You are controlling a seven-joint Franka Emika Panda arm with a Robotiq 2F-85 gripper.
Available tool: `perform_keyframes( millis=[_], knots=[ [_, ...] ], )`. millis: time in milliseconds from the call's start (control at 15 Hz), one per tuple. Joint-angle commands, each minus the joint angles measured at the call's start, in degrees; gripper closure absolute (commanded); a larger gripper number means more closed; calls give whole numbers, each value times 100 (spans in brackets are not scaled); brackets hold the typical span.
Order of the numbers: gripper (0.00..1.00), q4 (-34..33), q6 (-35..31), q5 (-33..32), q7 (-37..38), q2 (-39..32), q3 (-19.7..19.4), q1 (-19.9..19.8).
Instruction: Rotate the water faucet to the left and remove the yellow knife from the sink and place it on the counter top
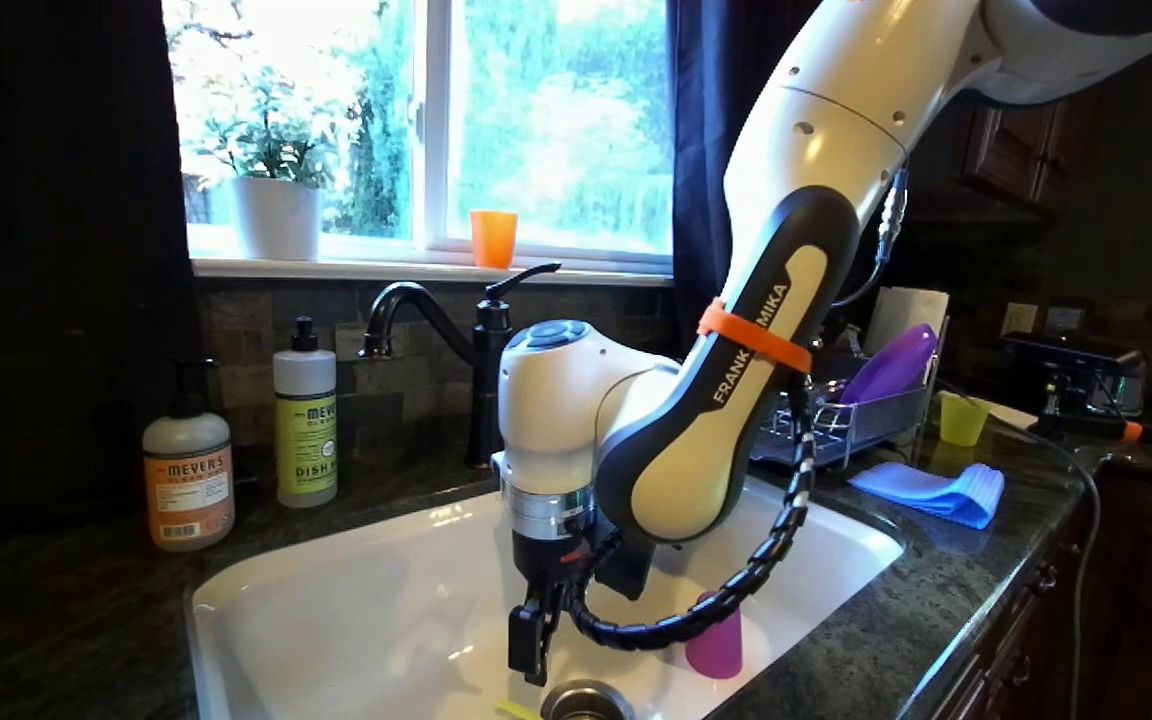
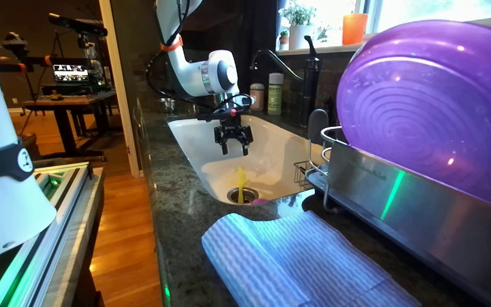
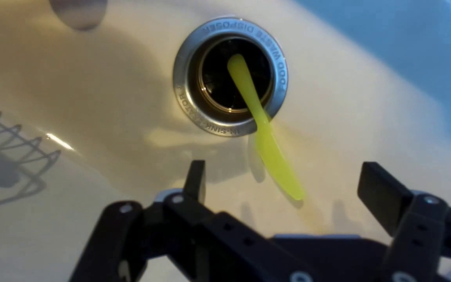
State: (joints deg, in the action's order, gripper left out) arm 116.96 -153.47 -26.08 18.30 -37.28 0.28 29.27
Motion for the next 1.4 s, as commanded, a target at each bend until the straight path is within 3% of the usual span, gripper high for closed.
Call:
perform_keyframes(
  millis=[0,1067,1333],
  knots=[
    [0,-362,48,-61,52,-400,-155,257],
    [0,-1972,1161,195,246,-1637,-258,581],
    [5,-2397,1389,168,451,-1915,-331,716]
  ],
)
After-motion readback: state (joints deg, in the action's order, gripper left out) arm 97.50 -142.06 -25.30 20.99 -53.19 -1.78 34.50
